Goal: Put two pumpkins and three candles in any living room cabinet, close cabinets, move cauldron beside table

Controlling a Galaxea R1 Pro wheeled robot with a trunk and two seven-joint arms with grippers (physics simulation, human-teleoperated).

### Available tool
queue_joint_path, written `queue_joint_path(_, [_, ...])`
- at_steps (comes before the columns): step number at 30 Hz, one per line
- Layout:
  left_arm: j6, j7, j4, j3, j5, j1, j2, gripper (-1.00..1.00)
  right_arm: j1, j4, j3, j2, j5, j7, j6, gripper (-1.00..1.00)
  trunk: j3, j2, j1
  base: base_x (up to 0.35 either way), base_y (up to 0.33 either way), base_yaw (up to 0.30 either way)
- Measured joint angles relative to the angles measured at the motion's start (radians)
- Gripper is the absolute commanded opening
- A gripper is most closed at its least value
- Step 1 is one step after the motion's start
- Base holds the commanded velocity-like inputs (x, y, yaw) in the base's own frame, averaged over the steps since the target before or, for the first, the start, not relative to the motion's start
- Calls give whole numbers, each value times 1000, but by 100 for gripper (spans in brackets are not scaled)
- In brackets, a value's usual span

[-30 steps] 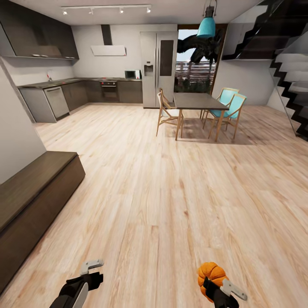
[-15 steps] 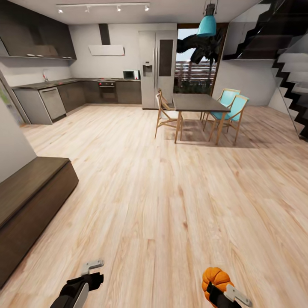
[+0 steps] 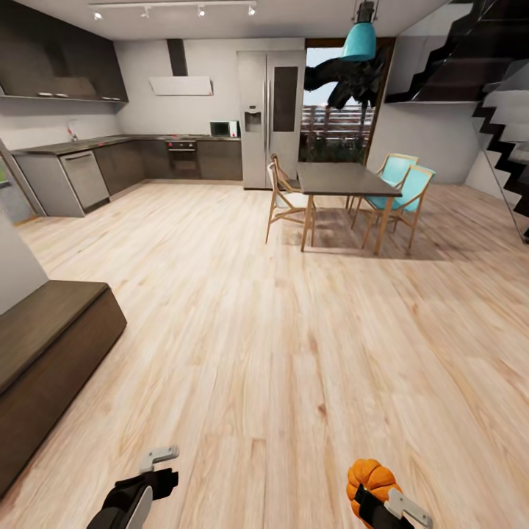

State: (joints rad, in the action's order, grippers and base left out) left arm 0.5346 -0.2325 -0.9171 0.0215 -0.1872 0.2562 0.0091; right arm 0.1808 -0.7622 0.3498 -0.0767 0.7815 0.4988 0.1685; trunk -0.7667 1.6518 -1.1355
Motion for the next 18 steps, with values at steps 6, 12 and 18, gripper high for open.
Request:
queue_joint_path(6, [1,0,0,0,-1,0,0,100,0,-1,0,-1,-1,1,-1,-100,0,0,0,325,0,0])
queue_joint_path(12, [1,-1,0,0,-1,0,0,100,0,-1,-1,-1,-1,2,-2,-100,0,0,0,311,0,-20])
queue_joint_path(18, [1,-1,0,0,-2,0,0,100,0,-1,-1,-1,-1,2,-3,-100,0,0,0,309,0,-129])
